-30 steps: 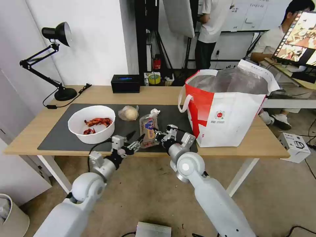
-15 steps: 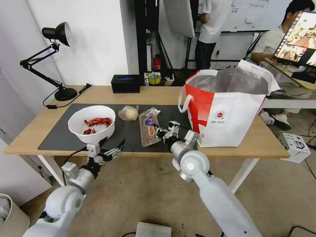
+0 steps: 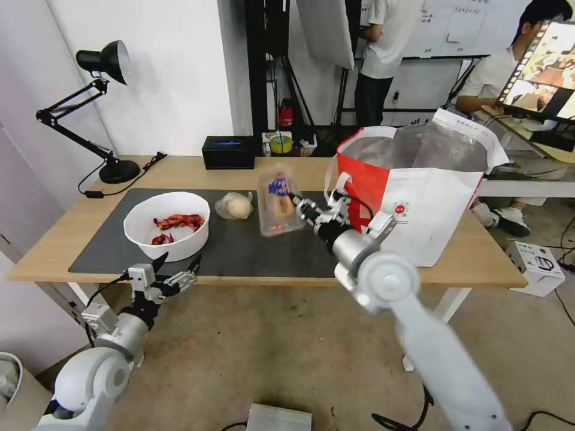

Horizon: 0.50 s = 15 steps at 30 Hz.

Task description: Pick up the trash from the table and place it into the takeout bag.

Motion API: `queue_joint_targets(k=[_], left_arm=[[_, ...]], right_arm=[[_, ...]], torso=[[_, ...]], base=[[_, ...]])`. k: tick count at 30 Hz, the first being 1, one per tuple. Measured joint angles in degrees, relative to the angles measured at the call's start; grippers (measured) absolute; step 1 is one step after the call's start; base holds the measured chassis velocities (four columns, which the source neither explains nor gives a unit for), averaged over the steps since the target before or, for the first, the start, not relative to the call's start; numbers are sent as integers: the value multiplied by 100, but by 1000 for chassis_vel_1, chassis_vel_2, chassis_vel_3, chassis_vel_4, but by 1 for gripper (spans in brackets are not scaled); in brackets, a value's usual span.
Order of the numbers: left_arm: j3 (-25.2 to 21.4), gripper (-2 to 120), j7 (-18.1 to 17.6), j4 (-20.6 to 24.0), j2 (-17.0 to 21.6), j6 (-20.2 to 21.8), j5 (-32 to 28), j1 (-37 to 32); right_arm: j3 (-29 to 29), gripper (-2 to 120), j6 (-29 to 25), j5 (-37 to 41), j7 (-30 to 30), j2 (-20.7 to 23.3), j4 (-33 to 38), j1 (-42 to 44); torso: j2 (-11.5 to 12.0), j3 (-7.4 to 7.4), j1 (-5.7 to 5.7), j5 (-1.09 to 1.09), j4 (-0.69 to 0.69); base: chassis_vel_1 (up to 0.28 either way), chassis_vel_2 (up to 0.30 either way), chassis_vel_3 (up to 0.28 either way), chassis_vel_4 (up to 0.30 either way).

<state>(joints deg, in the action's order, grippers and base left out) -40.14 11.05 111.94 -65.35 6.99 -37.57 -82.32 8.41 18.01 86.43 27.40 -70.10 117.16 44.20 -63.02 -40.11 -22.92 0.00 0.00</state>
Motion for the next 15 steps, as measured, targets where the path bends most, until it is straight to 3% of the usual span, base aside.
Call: queue_joint_targets(k=[15], left_arm=[[-282, 100, 10, 112, 225, 124, -154, -158]], right_arm=[[1430, 0, -234, 1844, 545, 691, 538, -785]], torso=[[0, 0, 0, 1, -2]], base=[[0, 0, 0, 0]])
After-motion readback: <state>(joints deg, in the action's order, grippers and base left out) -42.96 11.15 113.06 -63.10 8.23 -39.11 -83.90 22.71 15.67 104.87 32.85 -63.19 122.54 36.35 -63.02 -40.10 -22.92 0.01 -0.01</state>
